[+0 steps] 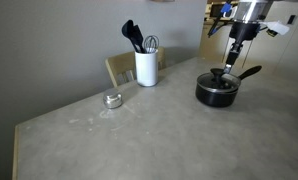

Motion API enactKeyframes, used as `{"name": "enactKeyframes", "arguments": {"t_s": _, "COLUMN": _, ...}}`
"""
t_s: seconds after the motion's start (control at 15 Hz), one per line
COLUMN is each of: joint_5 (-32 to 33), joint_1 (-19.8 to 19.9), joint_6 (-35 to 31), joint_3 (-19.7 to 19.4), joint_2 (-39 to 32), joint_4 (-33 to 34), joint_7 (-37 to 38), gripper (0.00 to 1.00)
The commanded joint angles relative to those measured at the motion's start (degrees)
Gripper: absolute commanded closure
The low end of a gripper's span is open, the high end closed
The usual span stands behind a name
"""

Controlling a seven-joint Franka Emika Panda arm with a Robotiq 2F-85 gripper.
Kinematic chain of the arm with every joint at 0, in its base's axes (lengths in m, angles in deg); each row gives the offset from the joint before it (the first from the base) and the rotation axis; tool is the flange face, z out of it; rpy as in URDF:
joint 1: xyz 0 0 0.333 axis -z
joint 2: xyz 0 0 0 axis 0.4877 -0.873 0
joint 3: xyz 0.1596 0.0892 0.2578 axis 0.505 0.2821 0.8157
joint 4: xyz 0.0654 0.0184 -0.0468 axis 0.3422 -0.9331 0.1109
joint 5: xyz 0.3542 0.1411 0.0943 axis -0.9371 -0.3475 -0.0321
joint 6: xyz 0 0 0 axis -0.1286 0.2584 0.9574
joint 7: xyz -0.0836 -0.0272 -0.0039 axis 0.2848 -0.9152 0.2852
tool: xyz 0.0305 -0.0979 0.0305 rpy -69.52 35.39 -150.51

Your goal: Remove the lid from the black pot

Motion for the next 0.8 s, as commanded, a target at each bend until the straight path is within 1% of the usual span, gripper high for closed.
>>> {"name": "enactKeyframes", "arguments": {"t_s": 0.0, "joint_5": -1.96, "joint_1": 1.10, "joint_6": -1.30, "joint_3": 0.10, "joint_2": 0.37, "joint_4": -1.76, "joint_7": -1.11, "gripper": 0.92}}
{"name": "enactKeyframes", "arguments": {"t_s": 0.33, "joint_5": -5.51, "joint_1": 3.14, "joint_6": -1.06, "joint_3": -0.28, "joint_2": -0.57, "joint_4": -2.07, "joint_7": -2.86, "gripper": 0.92}}
{"name": "enactKeyframes", "arguments": {"t_s": 0.4, "joint_5": -6.09, "joint_1": 3.51, "joint_6": -1.05, "joint_3": -0.27, "joint_2": -0.89, "joint_4": -1.86, "joint_7": -3.43, "gripper": 0.85}}
{"name": "enactKeyframes", "arguments": {"t_s": 0.47, "joint_5": -6.59, "joint_1": 3.79, "joint_6": -1.07, "joint_3": -0.26, "joint_2": -1.12, "joint_4": -1.69, "joint_7": -3.92, "gripper": 0.44}}
{"name": "enactKeyframes", "arguments": {"t_s": 0.53, "joint_5": -7.27, "joint_1": 4.06, "joint_6": -1.14, "joint_3": -0.15, "joint_2": -1.37, "joint_4": -1.43, "joint_7": -4.50, "gripper": 0.47}}
{"name": "enactKeyframes", "arguments": {"t_s": 0.6, "joint_5": -7.46, "joint_1": 4.08, "joint_6": -1.01, "joint_3": -0.15, "joint_2": -1.57, "joint_4": -1.08, "joint_7": -4.45, "gripper": 0.46}}
{"name": "enactKeyframes", "arguments": {"t_s": 0.73, "joint_5": -7.59, "joint_1": 3.94, "joint_6": -0.92, "joint_3": -0.10, "joint_2": -1.72, "joint_4": -0.56, "joint_7": -4.20, "gripper": 0.34}}
